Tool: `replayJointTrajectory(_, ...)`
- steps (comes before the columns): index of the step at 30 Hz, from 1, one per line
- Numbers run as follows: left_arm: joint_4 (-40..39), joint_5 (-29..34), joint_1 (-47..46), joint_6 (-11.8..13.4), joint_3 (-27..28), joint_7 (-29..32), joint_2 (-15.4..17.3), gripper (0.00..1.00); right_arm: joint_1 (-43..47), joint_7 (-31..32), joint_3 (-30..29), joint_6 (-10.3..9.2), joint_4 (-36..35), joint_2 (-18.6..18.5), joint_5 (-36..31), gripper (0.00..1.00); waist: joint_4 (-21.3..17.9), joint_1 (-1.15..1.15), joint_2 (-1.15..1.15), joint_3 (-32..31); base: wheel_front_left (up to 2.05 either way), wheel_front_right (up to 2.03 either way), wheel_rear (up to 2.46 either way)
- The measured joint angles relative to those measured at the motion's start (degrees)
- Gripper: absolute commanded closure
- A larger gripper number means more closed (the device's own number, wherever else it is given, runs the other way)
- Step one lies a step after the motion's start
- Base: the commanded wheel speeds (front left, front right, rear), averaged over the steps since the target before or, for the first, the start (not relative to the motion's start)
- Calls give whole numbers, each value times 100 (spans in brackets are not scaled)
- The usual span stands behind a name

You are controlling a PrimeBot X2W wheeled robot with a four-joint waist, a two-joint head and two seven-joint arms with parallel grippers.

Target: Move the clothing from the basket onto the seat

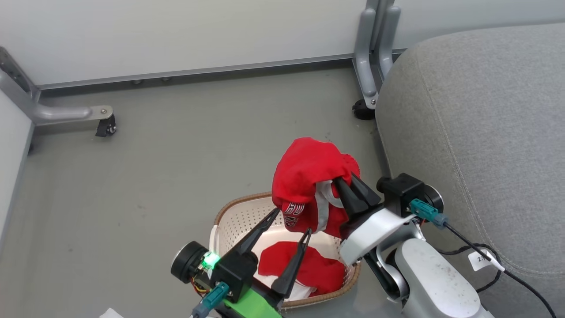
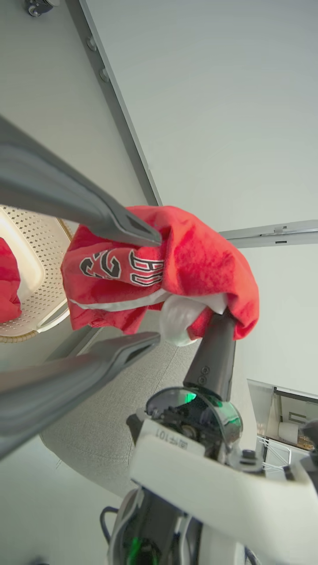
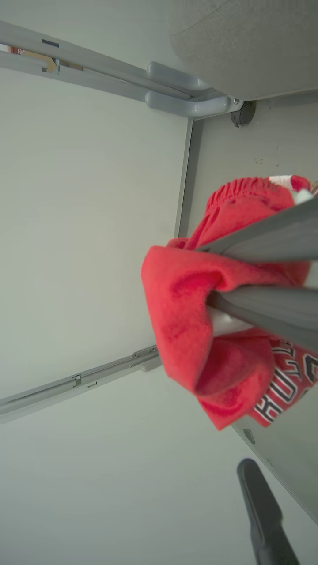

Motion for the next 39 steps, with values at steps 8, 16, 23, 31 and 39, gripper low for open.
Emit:
replayJointTrajectory(8,-38,23,-8,40,-40,34,68,0,36,-44,-123,0,-40,-2,-12,100,-444,0,0,120,0,0,0)
replayJointTrajectory(16,-155,75,-198,35,-53,164,202,0,-53,-109,-335,0,-90,-5,-27,100,-1153,0,0,332,0,0,0)
replayJointTrajectory(23,-269,165,-416,1,-133,359,369,0,-156,-152,-569,0,-120,-12,-78,100,-1832,0,0,629,0,0,0)
replayJointTrajectory(31,-595,334,-833,-55,-245,570,563,0,-550,-169,-1390,0,-332,-13,-55,100,-2315,0,0,1258,0,0,0)
replayJointTrajectory(39,-979,430,-1418,-120,-312,730,717,0,-1561,-170,-2526,0,-296,-199,-212,100,-2377,0,0,2089,0,0,0)
